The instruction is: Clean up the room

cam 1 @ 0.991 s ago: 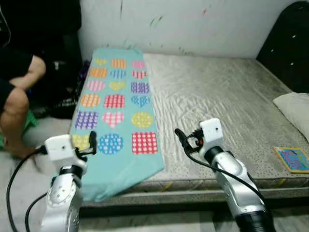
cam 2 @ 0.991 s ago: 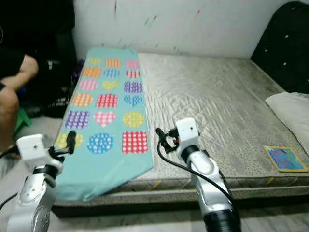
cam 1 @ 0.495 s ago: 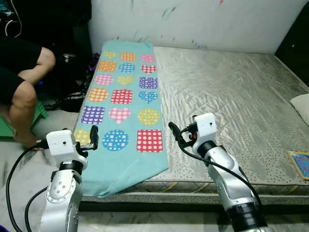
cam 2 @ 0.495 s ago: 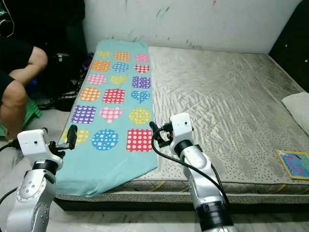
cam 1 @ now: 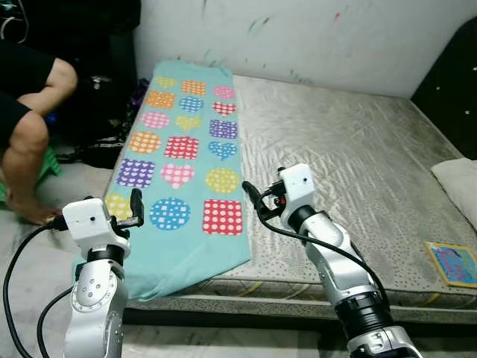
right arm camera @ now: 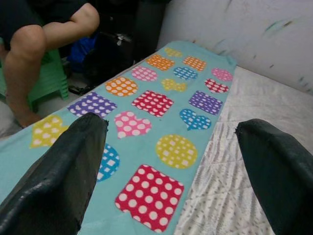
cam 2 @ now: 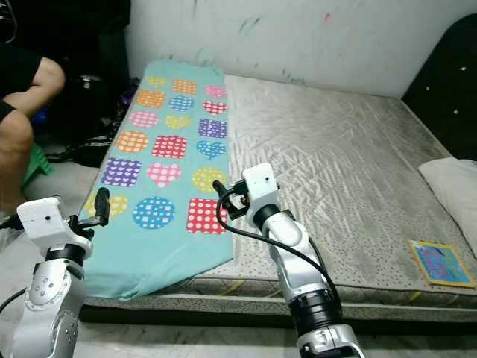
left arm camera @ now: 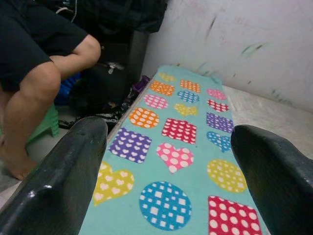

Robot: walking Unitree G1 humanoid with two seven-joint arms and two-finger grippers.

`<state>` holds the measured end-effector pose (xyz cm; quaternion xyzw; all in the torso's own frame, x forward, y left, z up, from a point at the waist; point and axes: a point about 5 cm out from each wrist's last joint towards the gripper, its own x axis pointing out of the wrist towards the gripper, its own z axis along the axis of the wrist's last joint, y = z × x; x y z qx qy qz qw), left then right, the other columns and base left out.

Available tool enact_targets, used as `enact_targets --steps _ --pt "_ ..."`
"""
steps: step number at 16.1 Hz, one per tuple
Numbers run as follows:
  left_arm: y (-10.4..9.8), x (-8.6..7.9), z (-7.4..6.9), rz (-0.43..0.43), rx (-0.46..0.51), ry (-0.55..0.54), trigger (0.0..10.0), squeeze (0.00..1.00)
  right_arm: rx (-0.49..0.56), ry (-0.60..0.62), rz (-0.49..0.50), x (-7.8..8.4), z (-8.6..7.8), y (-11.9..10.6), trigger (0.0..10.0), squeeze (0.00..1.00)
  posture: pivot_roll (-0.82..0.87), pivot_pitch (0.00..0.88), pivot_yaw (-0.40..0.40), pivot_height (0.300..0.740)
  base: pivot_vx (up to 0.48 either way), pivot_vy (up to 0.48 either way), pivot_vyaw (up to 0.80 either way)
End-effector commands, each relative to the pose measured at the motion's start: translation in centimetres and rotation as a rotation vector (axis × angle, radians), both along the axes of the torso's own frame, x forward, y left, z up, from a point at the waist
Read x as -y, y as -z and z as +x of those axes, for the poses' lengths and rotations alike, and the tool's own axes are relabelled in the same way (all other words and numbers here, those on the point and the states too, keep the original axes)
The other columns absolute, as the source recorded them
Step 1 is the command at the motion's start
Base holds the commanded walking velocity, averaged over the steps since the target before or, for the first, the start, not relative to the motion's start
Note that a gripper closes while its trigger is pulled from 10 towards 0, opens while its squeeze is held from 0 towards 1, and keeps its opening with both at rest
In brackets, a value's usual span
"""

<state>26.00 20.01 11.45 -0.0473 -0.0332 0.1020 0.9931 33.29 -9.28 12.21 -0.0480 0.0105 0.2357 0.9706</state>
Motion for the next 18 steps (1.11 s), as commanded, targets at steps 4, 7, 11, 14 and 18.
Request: enact_targets --steps 4,7,11,14,18 --pt "-0.4 0.8 2.4 0.017 0.012 0.085 10.0 0.0 0.008 0.07 -0.032 0.5 -0.2 0.5 10.0 0.0 -0.07 0.0 -0.048 0.74 0.0 0.0 0.0" --pt "-1.4 2.3 4.9 0.036 0.036 0.171 10.0 0.0 0.021 0.106 -0.057 0.6 -0.5 0.5 10.0 0.0 -0.14 0.0 0.005 0.74 0.0 0.0 0.0" --pt "-1.1 2.5 5.3 0.003 0.01 0.199 10.0 0.0 0.02 0.151 -0.007 0.9 -1.1 1.5 10.0 0.0 -0.11 0.0 0.099 0.74 0.0 0.0 0.0" --pt "-1.2 2.3 5.2 0.015 0.021 0.22 10.0 0.0 0.034 0.226 0.065 2.2 -1.4 1.4 10.0 0.0 -0.12 0.0 0.124 0.74 0.0 0.0 0.0" --pt "-0.7 1.1 4.1 0.025 -0.005 0.209 10.0 0.0 0.067 0.302 0.078 5.0 -2.1 0.8 10.0 0.0 -0.09 0.0 0.097 0.74 0.0 0.0 0.0"
